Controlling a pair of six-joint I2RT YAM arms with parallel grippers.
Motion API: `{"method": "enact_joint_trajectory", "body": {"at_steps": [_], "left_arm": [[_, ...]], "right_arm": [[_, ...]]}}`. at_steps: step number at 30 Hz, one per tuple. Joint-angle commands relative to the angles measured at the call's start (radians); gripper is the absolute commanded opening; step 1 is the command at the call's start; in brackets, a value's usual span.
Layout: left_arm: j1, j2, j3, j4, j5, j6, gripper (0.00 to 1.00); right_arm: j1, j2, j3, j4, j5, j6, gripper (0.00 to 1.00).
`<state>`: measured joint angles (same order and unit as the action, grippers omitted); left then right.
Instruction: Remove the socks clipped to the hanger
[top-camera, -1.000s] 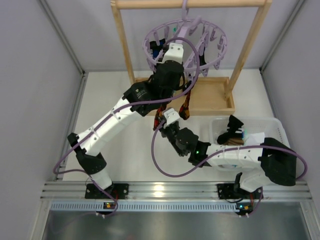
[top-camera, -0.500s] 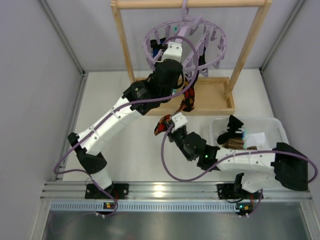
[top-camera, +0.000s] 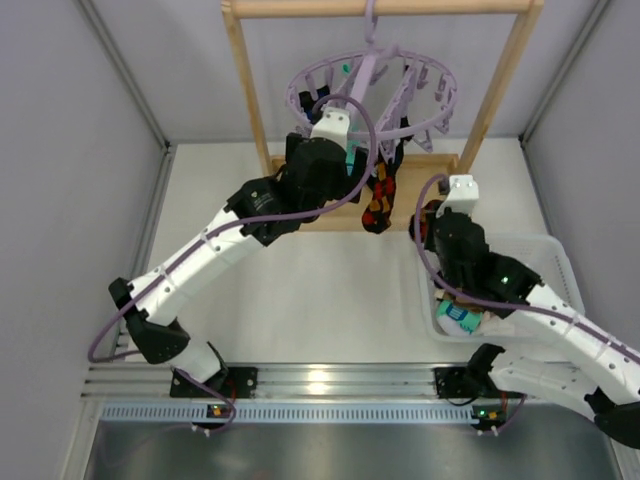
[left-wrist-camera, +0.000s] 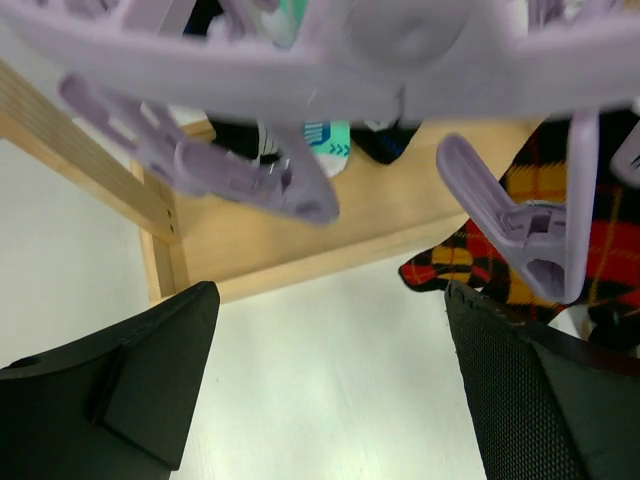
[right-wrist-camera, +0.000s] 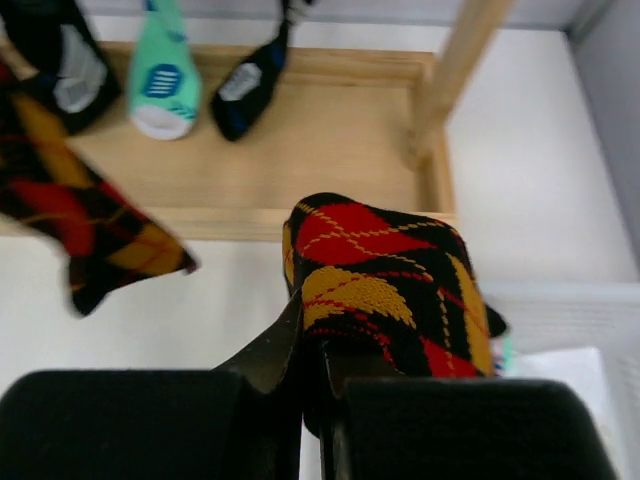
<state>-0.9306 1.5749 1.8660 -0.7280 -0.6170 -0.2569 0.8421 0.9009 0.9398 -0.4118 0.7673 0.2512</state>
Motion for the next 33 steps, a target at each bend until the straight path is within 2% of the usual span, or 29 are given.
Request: {"method": "enact_joint_trajectory", "body": {"at_steps": [1, 4, 8, 14, 22, 28, 33], "left_arm": [[0.001, -0.130, -0.087, 0.007, 0.034, -0.048, 0.98], [0.001, -0.231, -0.220, 0.006, 0.017, -0.096, 0.98], [0.001, -0.341, -0.316, 0.007, 0.022, -0.130, 0.98], [0.001, -0.498, -0.413, 0.006, 0.028, -0.140, 0.98], [0.001, -0.595, -0.462, 0.006, 0.063, -0.140, 0.98], [0.001, -0.627, -0.485, 0.006, 0.076, -0.145, 0.98], [0.001, -0.628, -0.492, 0.006, 0.079, -0.150, 0.98]], "right_arm": [[-0.102, -0.022, 0.117, -0.381, 0.084, 0.095, 0.00], [-0.240, -0.045, 0.145, -0.435, 0.049, 0.103, 0.00], [-0.430, -0.068, 0.157, -0.463, -0.008, 0.121, 0.00], [-0.569, -0.132, 0.145, -0.456, -0.051, 0.140, 0.00], [-0.713, -0.129, 0.149, -0.476, -0.017, 0.132, 0.00], [-0.866, -0.129, 0.051, -0.403, -0.131, 0.135, 0.00], [-0.922, -0.100, -0.099, -0.267, -0.301, 0.187, 0.00]]}}
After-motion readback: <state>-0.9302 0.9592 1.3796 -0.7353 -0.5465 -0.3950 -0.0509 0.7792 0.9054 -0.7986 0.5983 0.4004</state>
